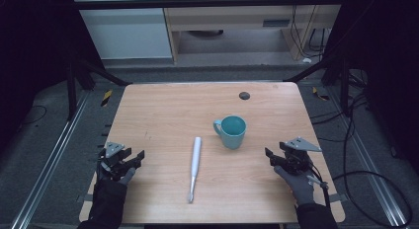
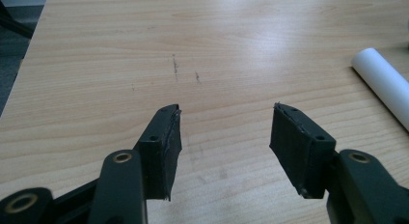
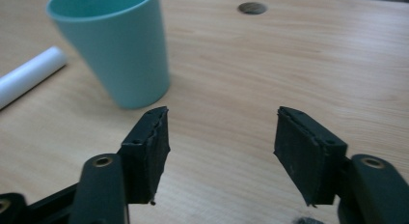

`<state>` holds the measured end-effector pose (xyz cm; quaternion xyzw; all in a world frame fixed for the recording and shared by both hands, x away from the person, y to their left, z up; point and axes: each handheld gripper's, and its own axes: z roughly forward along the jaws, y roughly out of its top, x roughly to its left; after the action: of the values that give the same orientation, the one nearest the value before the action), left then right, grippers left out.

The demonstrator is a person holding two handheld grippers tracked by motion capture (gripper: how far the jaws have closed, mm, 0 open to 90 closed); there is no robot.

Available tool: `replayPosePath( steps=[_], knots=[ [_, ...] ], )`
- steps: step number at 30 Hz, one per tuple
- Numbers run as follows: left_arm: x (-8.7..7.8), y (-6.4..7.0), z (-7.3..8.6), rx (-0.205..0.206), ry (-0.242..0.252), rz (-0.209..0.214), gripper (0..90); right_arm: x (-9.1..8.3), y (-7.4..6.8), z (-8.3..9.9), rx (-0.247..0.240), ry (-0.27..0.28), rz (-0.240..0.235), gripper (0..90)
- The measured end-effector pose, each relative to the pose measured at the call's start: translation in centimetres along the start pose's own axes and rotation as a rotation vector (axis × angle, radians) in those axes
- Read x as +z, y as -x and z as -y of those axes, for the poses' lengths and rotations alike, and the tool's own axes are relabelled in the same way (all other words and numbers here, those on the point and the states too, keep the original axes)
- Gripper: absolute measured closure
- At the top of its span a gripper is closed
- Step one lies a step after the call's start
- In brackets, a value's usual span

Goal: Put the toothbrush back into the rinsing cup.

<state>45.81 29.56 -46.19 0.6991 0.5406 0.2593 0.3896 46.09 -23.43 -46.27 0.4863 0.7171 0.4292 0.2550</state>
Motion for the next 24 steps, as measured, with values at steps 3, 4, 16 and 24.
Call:
replayPosePath(
  steps=[3,4,16,24],
  knots=[
    [-0.2,0.4,0.4,0.006,-0.015,0.006,43.7,0.0,-0.7,0.2,-0.053,-0.036,-0.040,46.2],
    [-0.2,0.5,0.5,0.008,-0.019,0.006,43.7,0.0,-0.7,0.2,-0.053,-0.036,-0.040,46.2],
    [-0.1,0.2,0.9,0.013,-0.029,0.019,49.0,-0.5,-4.9,-1.2,-0.068,-0.072,-0.259,71.9],
    [0.0,-0.4,0.8,0.007,-0.024,0.004,47.9,1.4,-8.5,-2.7,-0.119,-0.085,-0.345,81.6]
  ],
)
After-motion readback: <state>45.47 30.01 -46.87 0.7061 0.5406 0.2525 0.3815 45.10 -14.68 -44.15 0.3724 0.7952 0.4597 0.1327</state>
